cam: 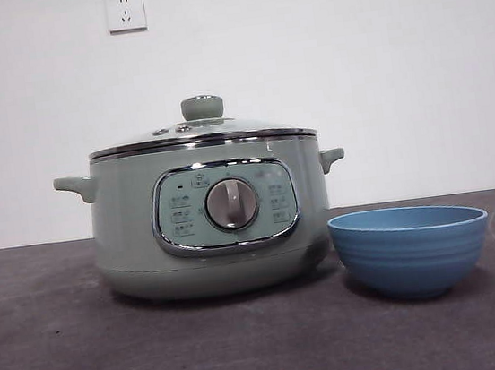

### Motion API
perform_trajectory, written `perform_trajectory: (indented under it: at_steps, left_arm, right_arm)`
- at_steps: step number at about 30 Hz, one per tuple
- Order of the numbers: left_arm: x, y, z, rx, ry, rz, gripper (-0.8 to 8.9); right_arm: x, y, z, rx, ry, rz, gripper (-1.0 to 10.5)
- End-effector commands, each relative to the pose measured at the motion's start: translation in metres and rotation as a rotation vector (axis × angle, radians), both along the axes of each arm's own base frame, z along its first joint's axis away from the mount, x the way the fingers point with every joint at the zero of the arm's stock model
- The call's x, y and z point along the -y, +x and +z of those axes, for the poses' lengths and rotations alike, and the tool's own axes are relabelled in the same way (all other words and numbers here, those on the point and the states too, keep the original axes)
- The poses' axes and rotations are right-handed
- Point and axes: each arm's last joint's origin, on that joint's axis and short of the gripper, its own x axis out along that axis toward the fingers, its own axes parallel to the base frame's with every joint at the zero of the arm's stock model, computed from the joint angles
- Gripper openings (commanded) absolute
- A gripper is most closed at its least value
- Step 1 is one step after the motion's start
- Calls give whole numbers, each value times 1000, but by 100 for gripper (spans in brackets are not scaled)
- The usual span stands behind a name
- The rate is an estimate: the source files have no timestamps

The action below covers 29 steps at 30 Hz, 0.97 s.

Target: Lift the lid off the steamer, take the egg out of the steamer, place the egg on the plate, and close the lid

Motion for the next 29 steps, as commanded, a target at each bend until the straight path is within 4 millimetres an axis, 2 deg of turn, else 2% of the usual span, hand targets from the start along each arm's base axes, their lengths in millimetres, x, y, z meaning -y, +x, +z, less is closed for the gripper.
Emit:
perform_trajectory:
  at_steps: [1, 7, 12, 19, 29]
  left_arm:
    - [-1, -1, -24, 1, -50, 19, -3]
    - [-1, -1, -64, -43, -103, 32, -3]
    - [-1, -3, -83, -78, -159, 55, -3]
    - [-1, -7, -81, -49, -233, 72, -3]
    - [-1, -7, -81, -50, -235, 73, -3]
  right_arm:
    - [0, 0, 1, 3, 6, -4, 1]
    - [0, 0, 1, 3, 6, -4, 1]
    - [0, 0, 1, 3, 6, -4, 1]
    - [0, 0, 1, 3, 6, -4, 1]
    - [0, 0, 1, 3, 6, -4, 1]
